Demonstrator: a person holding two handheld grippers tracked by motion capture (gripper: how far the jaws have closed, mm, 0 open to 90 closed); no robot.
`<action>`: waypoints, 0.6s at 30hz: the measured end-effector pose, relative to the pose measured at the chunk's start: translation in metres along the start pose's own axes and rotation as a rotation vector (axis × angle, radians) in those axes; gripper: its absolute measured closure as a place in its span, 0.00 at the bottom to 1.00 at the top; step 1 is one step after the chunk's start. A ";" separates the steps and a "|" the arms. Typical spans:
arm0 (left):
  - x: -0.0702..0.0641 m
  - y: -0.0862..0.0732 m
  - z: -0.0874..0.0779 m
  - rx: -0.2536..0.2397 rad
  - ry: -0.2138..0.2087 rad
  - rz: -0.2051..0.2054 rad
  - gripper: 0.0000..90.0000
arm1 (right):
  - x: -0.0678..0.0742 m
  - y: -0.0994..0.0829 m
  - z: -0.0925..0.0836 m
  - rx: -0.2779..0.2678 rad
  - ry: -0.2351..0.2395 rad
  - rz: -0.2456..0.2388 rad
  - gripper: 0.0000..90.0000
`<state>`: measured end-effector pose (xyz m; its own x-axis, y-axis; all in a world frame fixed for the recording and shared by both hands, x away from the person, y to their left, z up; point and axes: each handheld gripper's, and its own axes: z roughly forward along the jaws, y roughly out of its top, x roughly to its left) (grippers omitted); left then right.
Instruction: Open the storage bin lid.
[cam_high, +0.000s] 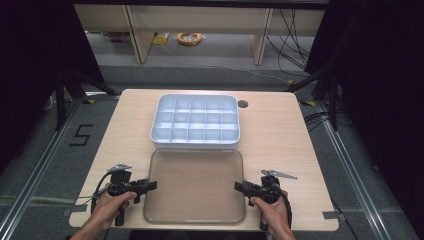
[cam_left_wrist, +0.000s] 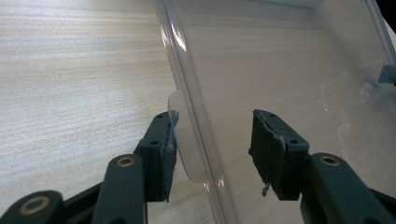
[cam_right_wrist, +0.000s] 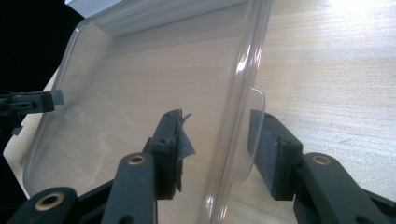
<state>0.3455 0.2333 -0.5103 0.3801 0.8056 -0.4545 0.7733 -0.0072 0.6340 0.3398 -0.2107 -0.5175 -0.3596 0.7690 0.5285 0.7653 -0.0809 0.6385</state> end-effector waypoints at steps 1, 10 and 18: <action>0.000 0.000 0.001 0.003 0.002 -0.001 0.56 | 0.000 0.001 -0.001 0.002 0.004 0.001 0.62; 0.003 0.001 0.004 0.018 0.002 -0.004 0.55 | 0.000 0.002 0.003 0.020 -0.008 -0.011 0.60; 0.001 0.000 0.005 0.021 0.026 0.034 0.53 | 0.002 0.002 0.004 0.017 -0.033 -0.046 0.57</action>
<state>0.3485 0.2310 -0.5133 0.3932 0.8197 -0.4165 0.7708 -0.0469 0.6354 0.3434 -0.2069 -0.5175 -0.3773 0.7920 0.4800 0.7575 -0.0342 0.6520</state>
